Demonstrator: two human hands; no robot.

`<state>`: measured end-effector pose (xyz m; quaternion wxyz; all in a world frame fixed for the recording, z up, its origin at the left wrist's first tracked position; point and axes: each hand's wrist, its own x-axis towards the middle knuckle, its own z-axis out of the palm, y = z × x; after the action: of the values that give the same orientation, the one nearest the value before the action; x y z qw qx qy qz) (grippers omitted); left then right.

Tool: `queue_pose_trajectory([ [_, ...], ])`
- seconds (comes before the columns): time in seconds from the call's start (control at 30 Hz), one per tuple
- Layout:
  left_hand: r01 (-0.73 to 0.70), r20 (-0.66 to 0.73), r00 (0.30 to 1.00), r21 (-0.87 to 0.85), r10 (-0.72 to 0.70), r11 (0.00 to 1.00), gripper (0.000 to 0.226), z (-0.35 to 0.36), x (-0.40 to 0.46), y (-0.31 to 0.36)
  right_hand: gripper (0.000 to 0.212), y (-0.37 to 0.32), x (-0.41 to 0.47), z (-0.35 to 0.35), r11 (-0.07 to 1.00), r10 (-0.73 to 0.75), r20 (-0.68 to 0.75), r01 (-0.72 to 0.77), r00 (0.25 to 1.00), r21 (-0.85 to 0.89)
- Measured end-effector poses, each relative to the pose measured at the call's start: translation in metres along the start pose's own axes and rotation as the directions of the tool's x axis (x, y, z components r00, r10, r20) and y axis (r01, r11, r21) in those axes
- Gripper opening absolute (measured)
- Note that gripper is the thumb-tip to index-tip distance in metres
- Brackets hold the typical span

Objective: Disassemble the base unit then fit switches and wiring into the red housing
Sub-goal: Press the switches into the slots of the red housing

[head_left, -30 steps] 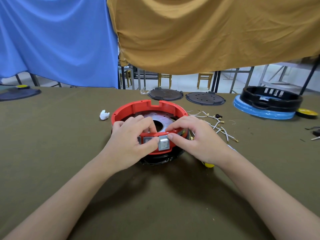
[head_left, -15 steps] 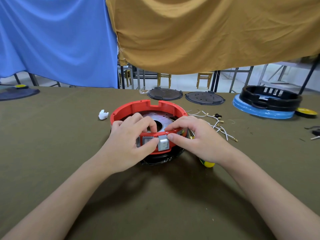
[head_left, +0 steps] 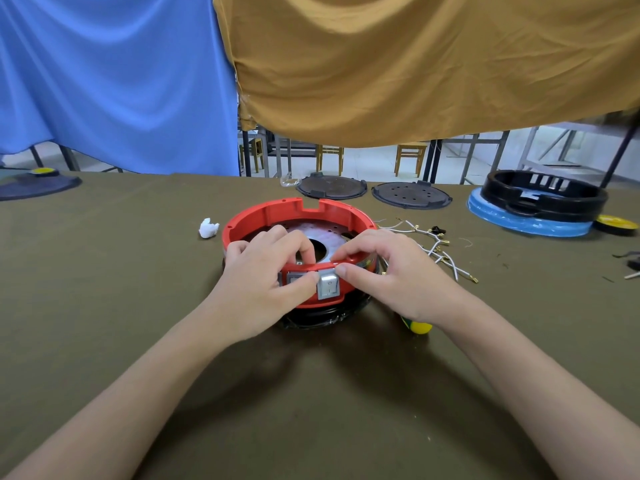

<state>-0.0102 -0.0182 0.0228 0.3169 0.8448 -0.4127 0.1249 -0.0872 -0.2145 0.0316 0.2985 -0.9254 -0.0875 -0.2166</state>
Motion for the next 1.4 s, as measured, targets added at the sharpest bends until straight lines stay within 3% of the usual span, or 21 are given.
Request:
queue_pose_trajectory([
  [0.2,-0.021,0.002,1.000,0.006,0.021,1.000,0.013,-0.002,-0.001,0.001,0.014,0.001,0.000,0.000,1.000,0.005,0.000,-0.005,1.000,0.004],
  [0.57,-0.099,0.109,0.987,-0.134,0.114,0.986,0.018,-0.018,0.001,-0.009,0.017,0.004,-0.003,0.000,0.997,0.026,-0.003,-0.026,1.000,0.072],
  [0.77,-0.115,0.078,0.990,-0.067,0.120,0.991,0.018,-0.014,-0.001,-0.009,0.024,0.003,-0.004,-0.002,0.996,0.042,0.038,-0.044,0.998,0.076],
  [0.97,-0.161,0.086,0.985,0.152,0.150,0.975,0.029,-0.007,-0.003,-0.009,0.032,0.002,-0.005,-0.003,1.000,0.022,0.069,-0.023,0.997,0.020],
  [1.4,-0.105,0.015,0.994,0.277,0.104,0.955,0.031,0.002,-0.004,-0.005,0.028,0.004,-0.003,0.003,0.999,-0.019,0.065,0.022,0.998,-0.037],
])
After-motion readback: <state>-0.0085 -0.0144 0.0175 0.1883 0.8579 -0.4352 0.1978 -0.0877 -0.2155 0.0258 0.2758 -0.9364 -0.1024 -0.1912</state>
